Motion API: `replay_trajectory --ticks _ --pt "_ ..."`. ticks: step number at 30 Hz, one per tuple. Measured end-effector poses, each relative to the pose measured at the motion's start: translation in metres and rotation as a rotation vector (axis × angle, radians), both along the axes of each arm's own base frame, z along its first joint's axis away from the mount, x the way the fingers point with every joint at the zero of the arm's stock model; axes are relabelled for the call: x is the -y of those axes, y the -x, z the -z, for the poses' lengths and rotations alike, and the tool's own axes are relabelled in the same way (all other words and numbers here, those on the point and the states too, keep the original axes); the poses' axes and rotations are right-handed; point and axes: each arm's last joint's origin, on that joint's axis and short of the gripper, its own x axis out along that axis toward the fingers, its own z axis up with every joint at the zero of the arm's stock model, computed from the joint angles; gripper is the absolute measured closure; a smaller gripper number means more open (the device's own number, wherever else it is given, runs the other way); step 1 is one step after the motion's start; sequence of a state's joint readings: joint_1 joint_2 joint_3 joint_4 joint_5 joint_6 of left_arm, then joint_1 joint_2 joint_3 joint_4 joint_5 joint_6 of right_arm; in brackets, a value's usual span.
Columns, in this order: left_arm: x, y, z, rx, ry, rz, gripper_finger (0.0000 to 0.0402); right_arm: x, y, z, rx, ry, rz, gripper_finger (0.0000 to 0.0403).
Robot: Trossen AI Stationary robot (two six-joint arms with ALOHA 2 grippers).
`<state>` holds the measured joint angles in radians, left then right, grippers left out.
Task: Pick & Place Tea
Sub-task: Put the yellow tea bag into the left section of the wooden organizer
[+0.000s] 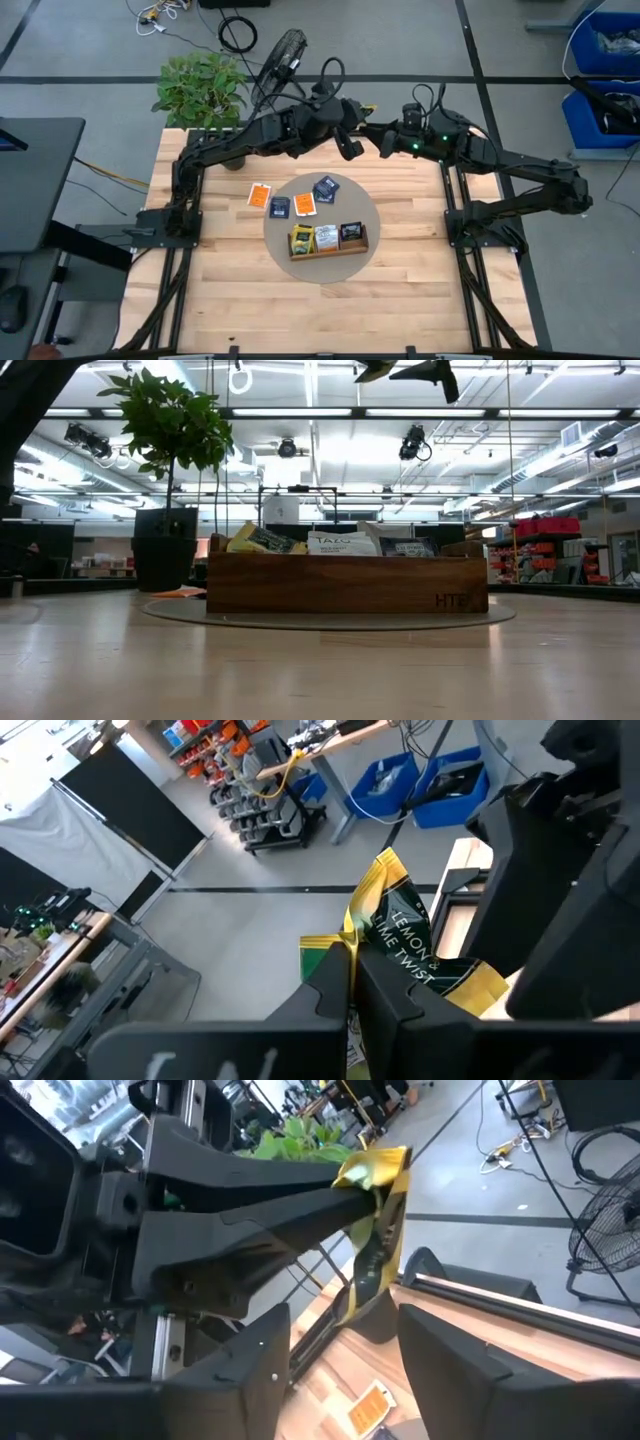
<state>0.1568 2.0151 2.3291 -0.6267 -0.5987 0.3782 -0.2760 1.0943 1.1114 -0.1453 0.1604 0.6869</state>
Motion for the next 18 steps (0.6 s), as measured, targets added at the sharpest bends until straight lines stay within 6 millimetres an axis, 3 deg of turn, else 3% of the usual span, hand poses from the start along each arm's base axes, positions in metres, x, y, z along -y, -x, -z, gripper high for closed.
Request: replay_trajectory --ticks 18 --pt "0.0014 -0.0010 -0.0024 0.027 -0.004 0.003 0.0393 0.0000 -0.0006 -0.0039 0.043 0.004 -0.001 0.0312"
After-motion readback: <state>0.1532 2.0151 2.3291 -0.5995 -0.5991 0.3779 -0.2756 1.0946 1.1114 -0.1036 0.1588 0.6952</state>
